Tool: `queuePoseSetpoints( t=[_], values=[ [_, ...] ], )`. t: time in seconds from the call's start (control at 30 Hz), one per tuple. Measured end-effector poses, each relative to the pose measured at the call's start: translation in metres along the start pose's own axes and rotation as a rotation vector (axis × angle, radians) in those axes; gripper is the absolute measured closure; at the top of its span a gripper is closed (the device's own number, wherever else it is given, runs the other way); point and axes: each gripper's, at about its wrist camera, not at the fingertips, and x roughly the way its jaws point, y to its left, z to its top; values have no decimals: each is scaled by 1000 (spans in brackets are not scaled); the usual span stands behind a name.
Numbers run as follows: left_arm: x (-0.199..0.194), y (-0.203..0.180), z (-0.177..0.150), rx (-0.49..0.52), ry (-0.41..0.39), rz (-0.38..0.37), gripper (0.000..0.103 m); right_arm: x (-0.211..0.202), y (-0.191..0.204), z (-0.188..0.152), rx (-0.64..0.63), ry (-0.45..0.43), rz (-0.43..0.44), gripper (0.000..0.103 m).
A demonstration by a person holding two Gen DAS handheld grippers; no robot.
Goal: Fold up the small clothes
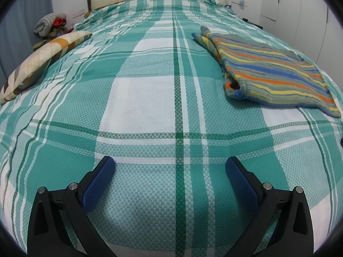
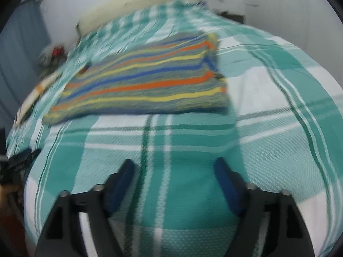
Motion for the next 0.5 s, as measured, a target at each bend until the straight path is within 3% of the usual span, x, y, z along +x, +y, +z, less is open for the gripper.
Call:
queuePoseSetpoints(
  t=[0.1,0.13,0.3,0.4,0.5],
  values=[
    [0,0,0,0,-3,-1,1,-4,-5,24,8,64,57,23],
    [0,0,-1,1,-3,0,1,-8,-13,39,43,48,100,23],
    [0,0,0,1,-3,0,1,-14,-60,111,199,-68,111,23],
    [1,1,0,0,-4,-2,1,12,-95,146,338,-18,151,25],
    [0,0,0,0,-2,-4,1,39,-108,161,395,35,173,38]
  ],
)
